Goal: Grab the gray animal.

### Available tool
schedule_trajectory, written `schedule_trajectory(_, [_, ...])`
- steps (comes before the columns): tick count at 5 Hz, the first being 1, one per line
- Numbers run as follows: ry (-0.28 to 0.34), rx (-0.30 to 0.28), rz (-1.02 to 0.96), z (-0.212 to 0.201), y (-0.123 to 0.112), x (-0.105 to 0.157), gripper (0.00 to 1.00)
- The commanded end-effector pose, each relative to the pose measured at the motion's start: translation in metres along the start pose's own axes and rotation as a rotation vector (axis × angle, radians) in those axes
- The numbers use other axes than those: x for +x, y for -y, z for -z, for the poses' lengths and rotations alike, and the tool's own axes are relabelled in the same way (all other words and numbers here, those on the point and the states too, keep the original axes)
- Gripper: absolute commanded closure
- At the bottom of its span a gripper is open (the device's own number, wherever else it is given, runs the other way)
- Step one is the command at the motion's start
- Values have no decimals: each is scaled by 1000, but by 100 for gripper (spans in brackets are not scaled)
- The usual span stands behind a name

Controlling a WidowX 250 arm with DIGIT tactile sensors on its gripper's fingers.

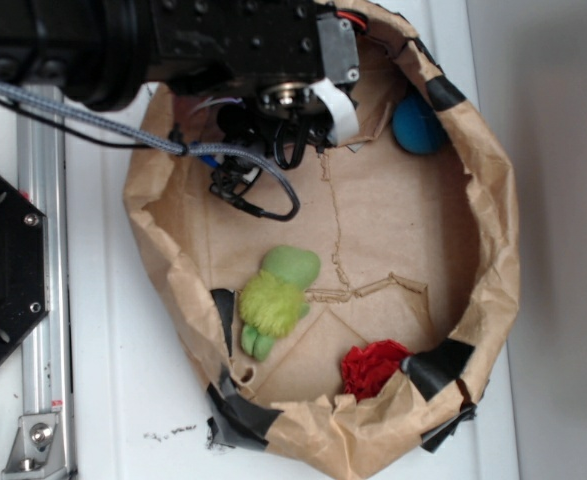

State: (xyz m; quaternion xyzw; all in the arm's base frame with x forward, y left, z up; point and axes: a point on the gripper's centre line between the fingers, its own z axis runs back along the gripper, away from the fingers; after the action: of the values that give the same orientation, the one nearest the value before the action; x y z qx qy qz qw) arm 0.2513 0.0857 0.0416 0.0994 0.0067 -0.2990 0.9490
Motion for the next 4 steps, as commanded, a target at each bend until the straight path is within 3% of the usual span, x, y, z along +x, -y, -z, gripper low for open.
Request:
schedule_trajectory(1, [-32,17,-95,14,-14,-6,84])
schedule_trajectory(2, [-34,8,-103,16,-13,-4,100])
schedule_trajectory(3, [-26,1,-96,14,-6,-1,100])
schedule_trajectory(4, [3,-57,-126,0,-1,2,100])
